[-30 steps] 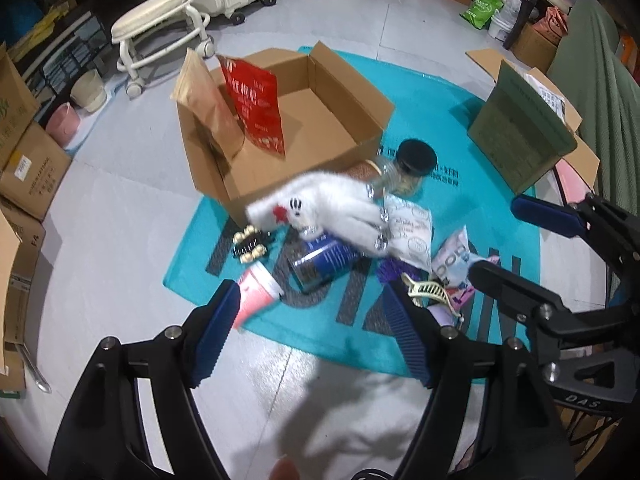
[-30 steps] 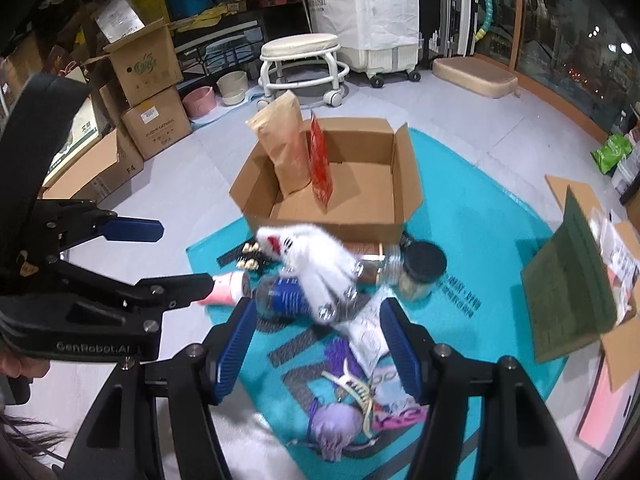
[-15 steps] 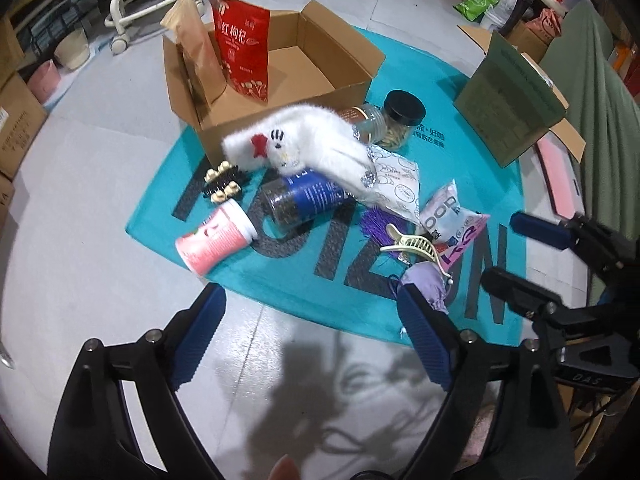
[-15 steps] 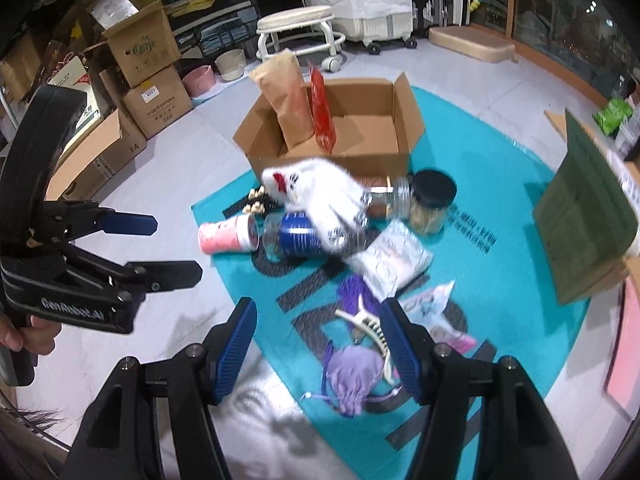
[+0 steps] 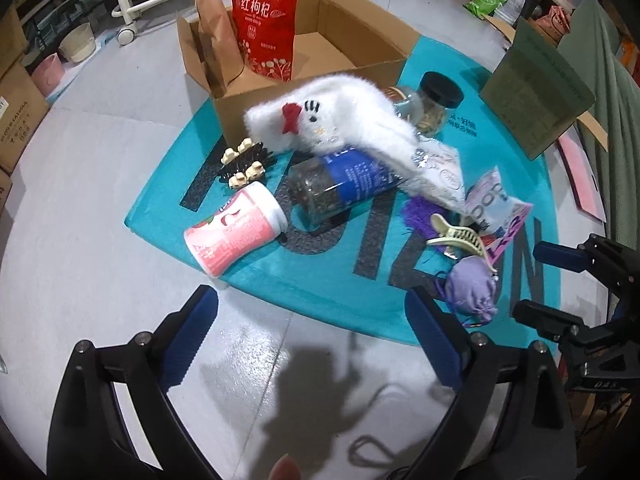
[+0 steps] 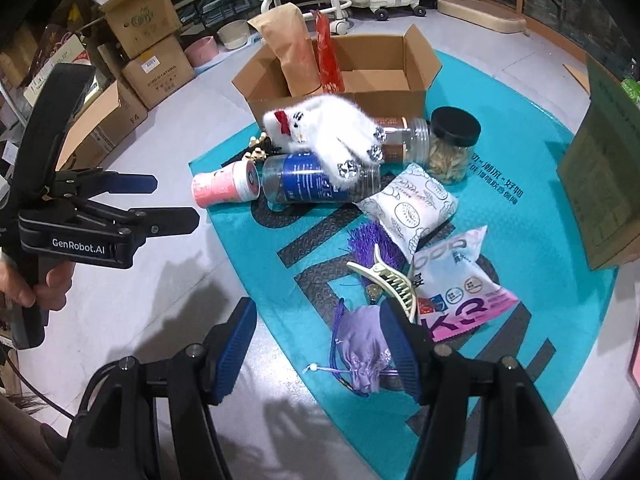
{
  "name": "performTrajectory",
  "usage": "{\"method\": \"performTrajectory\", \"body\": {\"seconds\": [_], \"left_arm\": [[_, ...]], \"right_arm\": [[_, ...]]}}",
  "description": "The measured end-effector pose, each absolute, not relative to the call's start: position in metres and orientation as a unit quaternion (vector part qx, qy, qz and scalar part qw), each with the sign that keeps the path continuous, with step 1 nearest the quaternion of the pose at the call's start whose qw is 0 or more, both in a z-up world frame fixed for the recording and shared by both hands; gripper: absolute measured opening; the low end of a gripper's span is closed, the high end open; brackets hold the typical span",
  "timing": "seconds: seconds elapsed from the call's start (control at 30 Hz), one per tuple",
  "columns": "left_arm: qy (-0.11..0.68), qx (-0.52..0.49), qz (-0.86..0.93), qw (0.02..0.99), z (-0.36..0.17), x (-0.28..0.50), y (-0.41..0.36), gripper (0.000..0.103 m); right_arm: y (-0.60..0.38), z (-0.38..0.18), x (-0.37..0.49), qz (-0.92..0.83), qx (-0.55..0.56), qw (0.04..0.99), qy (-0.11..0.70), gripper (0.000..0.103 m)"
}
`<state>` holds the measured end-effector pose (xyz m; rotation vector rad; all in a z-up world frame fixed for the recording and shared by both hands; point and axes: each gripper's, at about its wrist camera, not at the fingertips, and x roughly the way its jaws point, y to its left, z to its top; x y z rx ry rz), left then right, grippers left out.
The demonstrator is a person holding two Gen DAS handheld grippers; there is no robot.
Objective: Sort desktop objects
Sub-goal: 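Reach the left tool to the pink cup while the right tool reaches the cream hair clip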
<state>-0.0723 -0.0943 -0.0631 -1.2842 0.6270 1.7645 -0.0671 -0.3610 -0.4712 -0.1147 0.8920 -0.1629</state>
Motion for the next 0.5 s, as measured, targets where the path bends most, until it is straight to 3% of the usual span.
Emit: {"method": "performTrajectory", "body": {"seconds": [0.5], "left_arm": [[0.289,-0.505,0.695,0.421,-0.123,-0.114,-0.082,0.094]], "right_arm": [[-0.394,-0.509,-0.035,-0.126,-0.063,0.886,0.441,0.065]]}}
